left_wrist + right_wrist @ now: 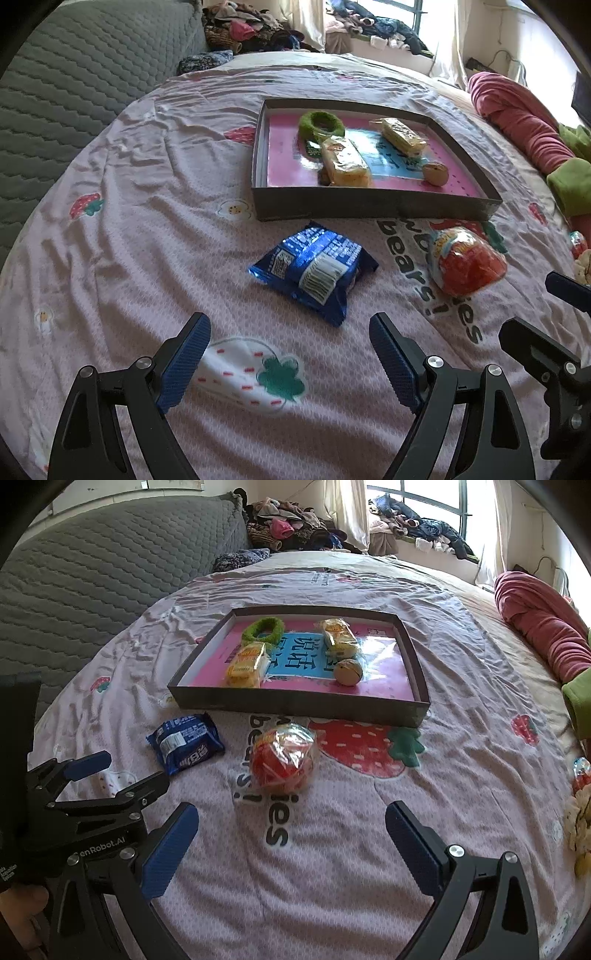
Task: Organize objects
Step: 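Move the left tool toward the blue snack packet while the right approaches the red candy, then close the left tool on the blue packet while the right closes on the red candy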
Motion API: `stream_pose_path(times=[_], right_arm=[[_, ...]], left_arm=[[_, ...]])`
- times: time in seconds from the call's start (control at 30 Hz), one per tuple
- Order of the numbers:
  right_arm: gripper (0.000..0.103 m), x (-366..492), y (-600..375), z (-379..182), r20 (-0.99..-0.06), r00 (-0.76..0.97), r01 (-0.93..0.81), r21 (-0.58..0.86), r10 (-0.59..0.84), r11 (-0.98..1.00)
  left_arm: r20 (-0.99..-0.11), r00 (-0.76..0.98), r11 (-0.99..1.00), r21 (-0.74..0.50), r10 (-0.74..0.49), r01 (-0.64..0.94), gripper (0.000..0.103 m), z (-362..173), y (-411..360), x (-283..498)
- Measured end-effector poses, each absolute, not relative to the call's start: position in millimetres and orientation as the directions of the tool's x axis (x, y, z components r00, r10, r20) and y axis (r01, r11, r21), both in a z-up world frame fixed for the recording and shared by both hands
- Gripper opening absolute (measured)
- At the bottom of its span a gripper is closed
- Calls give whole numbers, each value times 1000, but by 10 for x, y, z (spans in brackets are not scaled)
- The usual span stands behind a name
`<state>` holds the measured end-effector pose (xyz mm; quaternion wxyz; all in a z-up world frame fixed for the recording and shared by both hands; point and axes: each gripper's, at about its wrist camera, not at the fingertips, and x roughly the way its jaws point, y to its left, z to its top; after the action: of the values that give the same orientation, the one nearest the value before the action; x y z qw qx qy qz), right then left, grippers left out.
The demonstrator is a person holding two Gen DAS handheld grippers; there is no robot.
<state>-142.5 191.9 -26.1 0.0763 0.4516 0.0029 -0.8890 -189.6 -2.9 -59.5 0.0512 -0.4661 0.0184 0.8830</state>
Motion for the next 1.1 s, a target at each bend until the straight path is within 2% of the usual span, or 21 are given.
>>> stream_pose_path(times=[1.1], right_arm=[[102,-1921,1917,-574,-830,-540,128,84,-140,-988]], left_arm=[[-831,-547,-990,-29,99,-136,88,-870,41,-2320]])
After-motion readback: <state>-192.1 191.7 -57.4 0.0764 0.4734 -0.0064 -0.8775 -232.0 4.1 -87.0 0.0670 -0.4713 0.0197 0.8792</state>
